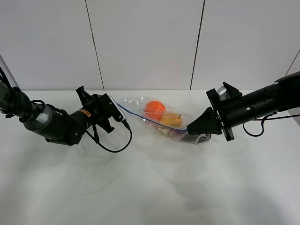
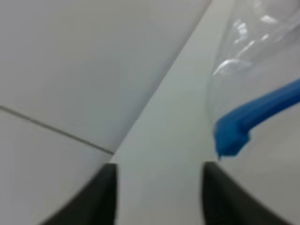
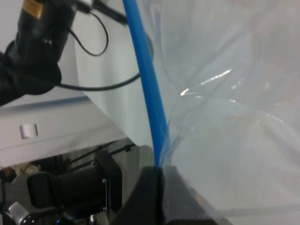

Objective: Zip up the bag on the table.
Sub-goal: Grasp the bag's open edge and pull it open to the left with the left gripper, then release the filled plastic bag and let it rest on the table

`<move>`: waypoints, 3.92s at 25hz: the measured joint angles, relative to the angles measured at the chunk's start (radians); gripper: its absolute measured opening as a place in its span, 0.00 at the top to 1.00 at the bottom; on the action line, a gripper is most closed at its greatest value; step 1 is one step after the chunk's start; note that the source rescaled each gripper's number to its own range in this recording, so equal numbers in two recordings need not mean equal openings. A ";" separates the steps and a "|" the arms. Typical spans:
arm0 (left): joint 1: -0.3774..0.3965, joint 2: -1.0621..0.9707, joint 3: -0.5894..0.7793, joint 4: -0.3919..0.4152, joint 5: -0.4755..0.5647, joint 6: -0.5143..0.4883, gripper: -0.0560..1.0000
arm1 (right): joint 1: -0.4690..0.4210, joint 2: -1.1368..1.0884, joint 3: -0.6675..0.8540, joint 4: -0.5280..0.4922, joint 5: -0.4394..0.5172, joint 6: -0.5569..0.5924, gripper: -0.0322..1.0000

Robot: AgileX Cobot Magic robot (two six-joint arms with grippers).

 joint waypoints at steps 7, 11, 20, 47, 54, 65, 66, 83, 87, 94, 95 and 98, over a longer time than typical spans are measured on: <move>0.089 0.002 0.000 -0.111 -0.041 -0.001 0.34 | 0.000 -0.005 0.000 -0.002 0.000 0.000 0.97; 0.156 0.002 0.000 -0.101 -0.074 -0.001 0.33 | 0.000 -0.005 0.000 -0.004 0.000 0.000 0.97; 0.192 0.002 0.000 -0.076 -0.075 -0.233 0.33 | 0.000 -0.005 0.000 -0.004 0.000 0.000 0.97; 0.210 -0.081 -0.333 0.249 1.077 -1.043 0.33 | 0.000 -0.005 0.000 -0.004 0.001 0.000 0.97; 0.264 -0.086 -0.611 0.254 1.570 -1.043 0.33 | 0.000 -0.005 0.000 0.002 0.002 -0.018 0.97; 0.298 -0.101 -0.709 0.259 1.927 -1.043 0.02 | 0.000 -0.005 0.000 0.016 0.003 -0.026 0.97; 0.298 -0.101 -0.709 0.259 1.962 -1.043 0.01 | 0.000 -0.005 0.000 0.017 0.003 -0.026 0.97; 0.298 -0.445 -0.520 0.149 2.112 -0.984 0.00 | 0.000 -0.005 0.000 0.018 0.003 -0.049 0.97; 0.298 -0.639 -0.358 0.149 2.114 -0.984 0.00 | 0.000 -0.005 0.000 0.018 0.003 -0.049 0.97; 0.298 -1.024 -0.031 0.149 2.115 -0.988 0.00 | -0.001 -0.005 0.000 0.018 0.003 -0.049 0.97; 0.298 -1.072 0.013 0.149 2.115 -0.992 0.00 | -0.001 -0.005 0.000 0.018 0.003 -0.049 0.97; 0.298 -1.239 0.165 0.149 2.116 -1.005 0.00 | -0.001 -0.005 0.000 0.018 0.003 -0.049 0.97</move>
